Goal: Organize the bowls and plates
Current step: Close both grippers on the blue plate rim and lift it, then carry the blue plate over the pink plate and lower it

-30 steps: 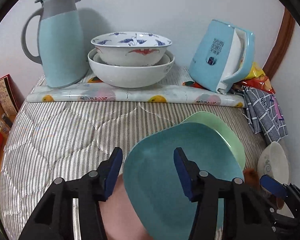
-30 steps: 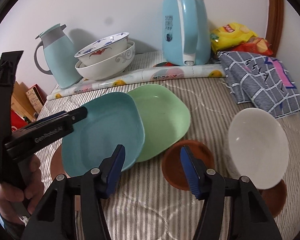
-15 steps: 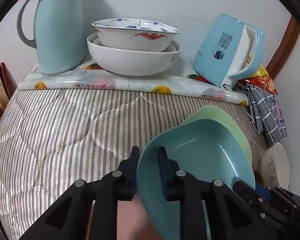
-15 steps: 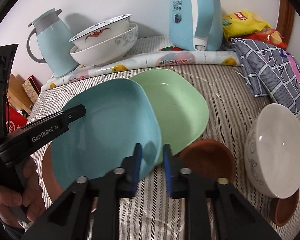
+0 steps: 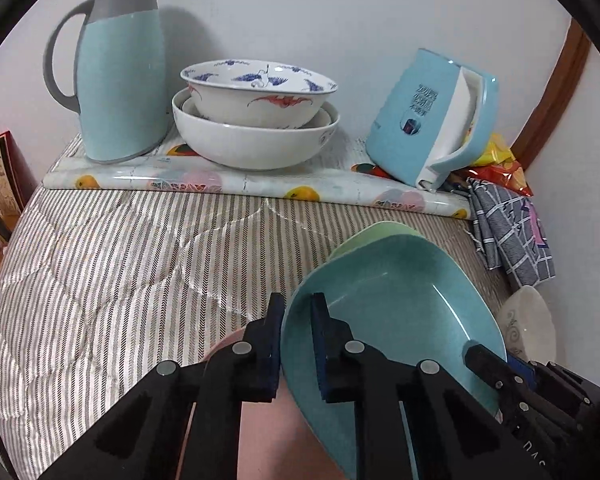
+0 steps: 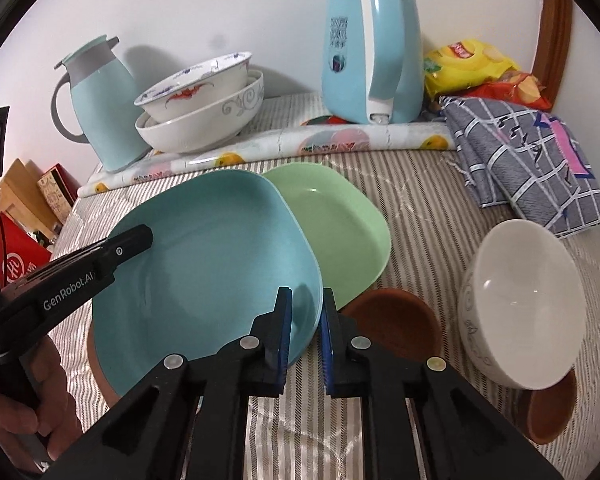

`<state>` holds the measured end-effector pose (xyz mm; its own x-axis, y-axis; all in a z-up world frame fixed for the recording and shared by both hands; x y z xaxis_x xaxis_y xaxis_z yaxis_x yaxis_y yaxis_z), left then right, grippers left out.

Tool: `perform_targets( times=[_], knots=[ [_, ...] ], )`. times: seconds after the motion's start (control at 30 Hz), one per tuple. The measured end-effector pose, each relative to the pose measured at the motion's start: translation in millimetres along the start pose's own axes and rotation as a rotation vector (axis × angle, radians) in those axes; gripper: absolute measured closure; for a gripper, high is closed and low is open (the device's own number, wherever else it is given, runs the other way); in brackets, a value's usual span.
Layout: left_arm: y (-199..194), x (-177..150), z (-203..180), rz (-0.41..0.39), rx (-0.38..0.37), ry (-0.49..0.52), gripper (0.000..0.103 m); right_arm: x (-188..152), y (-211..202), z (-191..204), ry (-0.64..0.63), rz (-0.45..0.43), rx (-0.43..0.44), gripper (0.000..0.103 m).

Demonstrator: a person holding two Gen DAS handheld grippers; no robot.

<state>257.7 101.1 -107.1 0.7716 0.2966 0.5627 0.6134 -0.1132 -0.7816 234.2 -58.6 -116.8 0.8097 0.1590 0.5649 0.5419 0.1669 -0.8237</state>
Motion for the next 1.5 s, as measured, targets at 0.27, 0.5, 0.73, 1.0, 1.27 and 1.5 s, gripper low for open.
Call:
perform_targets(
  times=[0.27,0.5,0.73,1.0,1.27,1.5],
  knots=[
    [-27.1,-8.6,-5.3,-0.041,-0.002,0.004,0.09,-4.2,-27.6,0.3,-0.001,-0.037,-0.002,0.091],
    [-46.1,-15.8,-3.3,-0.063,0.002,-0.009,0.09,-9.7,-45.4,6.3,-0.009,-0.063,0.005,0.091],
    [-59.6,-24.0,3.2,-0.076,0.025,-0.021,0.09,-14.8,-53.6,13.8,-0.026,-0.075,0.019,0.091],
    [-66.8,-34.5,24.1,-0.071,0.049,-0.055,0.09,-21.8,-51.5,31.2,-0.052,-0.068,0.043,0.092],
    [-72.6,-47.4,44.8,-0.064,0.082,-0.078,0.09,-33.5,-45.9,49.9,-0.074,-0.052,0.068,0.092],
    [-72.6,-59.6,62.5,-0.049,0.102,-0.107,0.09,-44.8,-38.4,64.7,-0.094,-0.027,0.09,0.092]
  ],
)
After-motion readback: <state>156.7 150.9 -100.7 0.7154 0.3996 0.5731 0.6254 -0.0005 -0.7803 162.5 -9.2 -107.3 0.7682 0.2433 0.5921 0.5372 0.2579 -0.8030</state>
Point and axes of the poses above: each gripper's, at about its wrist camera, not at the fingertips, and y roughly the way its jaws point, z to its left, x to its top, the point moved 1 cm from there along y, roughly the way its jaws point, and after that the axes turned 6 degrees about -y, right-handed, at the moved point
